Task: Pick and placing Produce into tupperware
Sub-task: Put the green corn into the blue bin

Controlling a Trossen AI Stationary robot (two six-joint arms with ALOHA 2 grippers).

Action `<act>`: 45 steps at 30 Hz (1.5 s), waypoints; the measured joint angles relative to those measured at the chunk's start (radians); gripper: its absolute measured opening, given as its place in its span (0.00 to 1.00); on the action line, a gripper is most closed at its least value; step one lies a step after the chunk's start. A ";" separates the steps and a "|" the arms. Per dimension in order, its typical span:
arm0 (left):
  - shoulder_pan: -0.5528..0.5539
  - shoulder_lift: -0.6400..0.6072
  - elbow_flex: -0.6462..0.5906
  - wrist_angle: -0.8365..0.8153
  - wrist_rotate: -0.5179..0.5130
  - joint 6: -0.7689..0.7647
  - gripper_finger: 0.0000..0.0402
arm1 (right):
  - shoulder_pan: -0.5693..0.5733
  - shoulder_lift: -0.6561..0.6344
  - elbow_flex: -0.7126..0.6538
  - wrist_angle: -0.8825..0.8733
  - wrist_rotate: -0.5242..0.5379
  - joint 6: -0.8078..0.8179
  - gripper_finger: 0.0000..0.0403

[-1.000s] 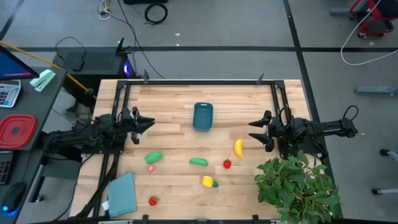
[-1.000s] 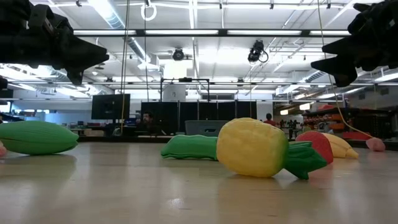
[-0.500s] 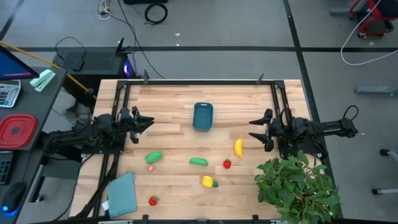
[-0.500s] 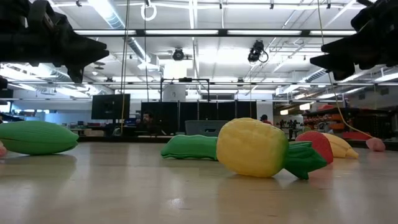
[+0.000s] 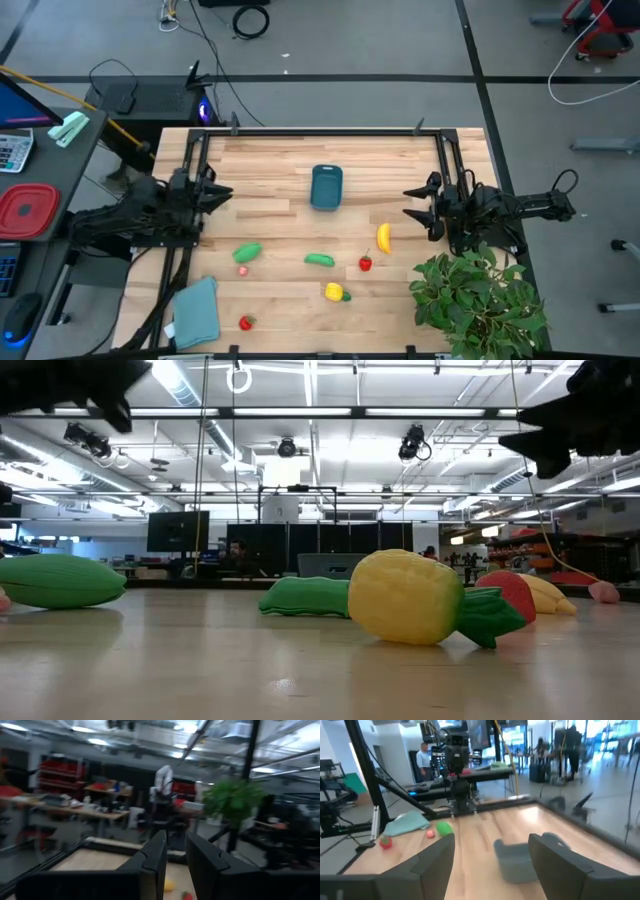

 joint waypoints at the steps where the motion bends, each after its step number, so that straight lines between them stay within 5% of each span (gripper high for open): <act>1: 0.000 0.000 0.035 -0.037 0.017 0.001 0.21 | -0.004 0.000 0.000 0.032 0.000 -0.034 0.65; 8: 0.000 0.025 0.252 -0.469 -0.052 -0.092 0.28 | -0.007 0.000 0.001 0.128 -0.020 -0.022 0.65; 13: 0.000 0.125 0.325 -0.619 -0.050 -0.229 0.31 | -0.008 0.000 0.001 0.149 0.027 -0.057 0.65; 25: -0.002 0.475 0.333 -0.662 0.124 -0.336 0.31 | -0.008 0.000 0.002 0.168 0.377 -0.099 0.65; 35: -0.036 0.700 0.333 -0.661 0.125 -0.136 0.35 | -0.008 0.000 0.002 0.168 0.293 0.074 0.65; 45: -0.127 0.808 0.333 -0.707 0.148 -0.301 0.54 | -0.008 0.000 0.002 0.167 0.278 0.065 0.65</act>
